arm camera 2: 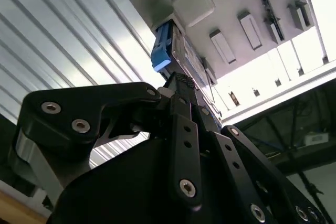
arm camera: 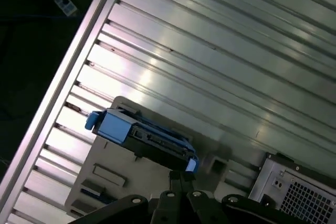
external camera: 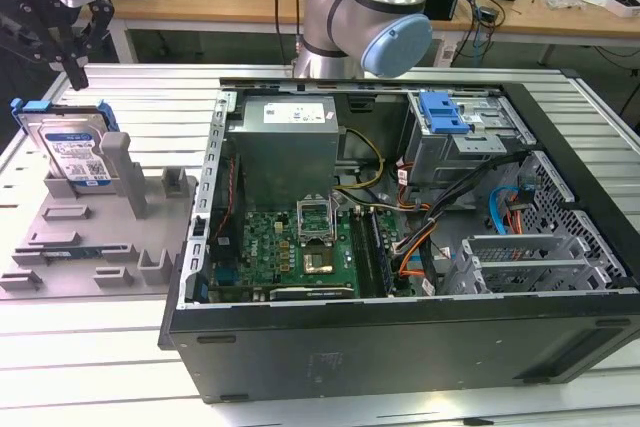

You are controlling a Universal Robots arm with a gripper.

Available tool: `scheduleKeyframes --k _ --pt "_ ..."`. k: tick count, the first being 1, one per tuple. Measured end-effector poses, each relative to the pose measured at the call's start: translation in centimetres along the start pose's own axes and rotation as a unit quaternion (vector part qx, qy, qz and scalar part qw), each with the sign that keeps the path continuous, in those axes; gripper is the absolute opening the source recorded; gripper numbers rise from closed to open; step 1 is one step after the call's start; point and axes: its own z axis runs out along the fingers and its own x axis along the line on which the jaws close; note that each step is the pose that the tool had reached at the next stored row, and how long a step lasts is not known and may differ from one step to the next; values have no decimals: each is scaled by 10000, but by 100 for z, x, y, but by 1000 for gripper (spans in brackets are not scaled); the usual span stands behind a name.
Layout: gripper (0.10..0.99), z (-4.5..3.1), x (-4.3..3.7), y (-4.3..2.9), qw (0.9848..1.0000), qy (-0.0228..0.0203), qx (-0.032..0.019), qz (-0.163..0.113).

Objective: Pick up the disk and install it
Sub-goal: 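Pick up the disk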

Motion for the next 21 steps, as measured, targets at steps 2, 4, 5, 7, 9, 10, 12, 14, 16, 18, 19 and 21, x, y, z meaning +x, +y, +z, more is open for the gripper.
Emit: scheduleKeyframes --k 2,4,5,7,9,10,12,14,16,18,19,21 --pt "106 0 0 0 9995 14 -3 -329" --pt "106 0 0 0 9986 23 -5 -520" --pt "106 -1 0 0 9975 31 -7 -705" --pt "106 -3 0 0 9961 39 -9 -878" --pt "235 -8 0 0 9923 54 -13 -1241" --pt "357 -12 0 0 9889 65 -16 -1484" --pt "416 -13 0 1 9859 73 -18 -1674" --pt "482 -14 0 0 9823 82 -20 -1870" --pt "482 -14 -2 0 9758 96 -23 -2184" --pt "482 -14 -2 0 9713 104 -25 -2374" --pt "482 -14 -2 1 9686 108 -26 -2482" --pt "482 -14 -2 1 9605 119 -27 -2779"
